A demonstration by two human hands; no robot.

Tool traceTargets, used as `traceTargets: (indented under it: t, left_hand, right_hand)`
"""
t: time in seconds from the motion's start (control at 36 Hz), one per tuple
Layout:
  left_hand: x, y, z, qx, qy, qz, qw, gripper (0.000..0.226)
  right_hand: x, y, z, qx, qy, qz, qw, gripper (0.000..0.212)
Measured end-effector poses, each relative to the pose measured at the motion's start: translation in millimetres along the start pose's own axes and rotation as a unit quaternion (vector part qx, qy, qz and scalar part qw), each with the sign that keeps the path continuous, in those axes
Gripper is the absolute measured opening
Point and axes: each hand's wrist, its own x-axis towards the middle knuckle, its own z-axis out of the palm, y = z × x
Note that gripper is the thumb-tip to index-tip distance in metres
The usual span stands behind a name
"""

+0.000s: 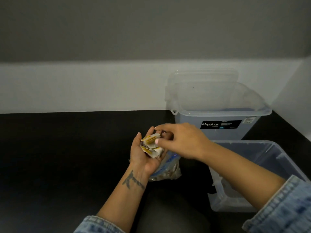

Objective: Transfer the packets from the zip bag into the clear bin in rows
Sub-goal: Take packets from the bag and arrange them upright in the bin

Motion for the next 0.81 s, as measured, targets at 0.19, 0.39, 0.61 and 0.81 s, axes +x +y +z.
traceTargets:
  t: [0.19,0.39,0.61,0.81]
  left_hand:
    - [-6.1,-8.6,3.5,0.061,-0.047,-0.055,0.995,0.044]
    - [-10.5,-18.6,3.5,0.140,-0.050,-0.144,0.978,0.062]
    - [-9.0,-21.8,0.3,0.155,-0.039,-0.183,0.970,0.076]
    - [-11.2,-26.1,2.8,0.148,-0.040,-0.189,0.970,0.078]
  right_hand:
    - [11.7,20.0,-14.8,0.126,0.017,0.030,0.991,0.023]
    - [21.6,33.9,-16.1,0.119,-0.155,-0.001,0.981,0.034]
    - [27.2,45.1,-13.3,0.187,-0.270,0.012,0.944,0.053]
    - [29.5,51.0,-16.5,0.209,-0.309,0.020,0.928,0.058]
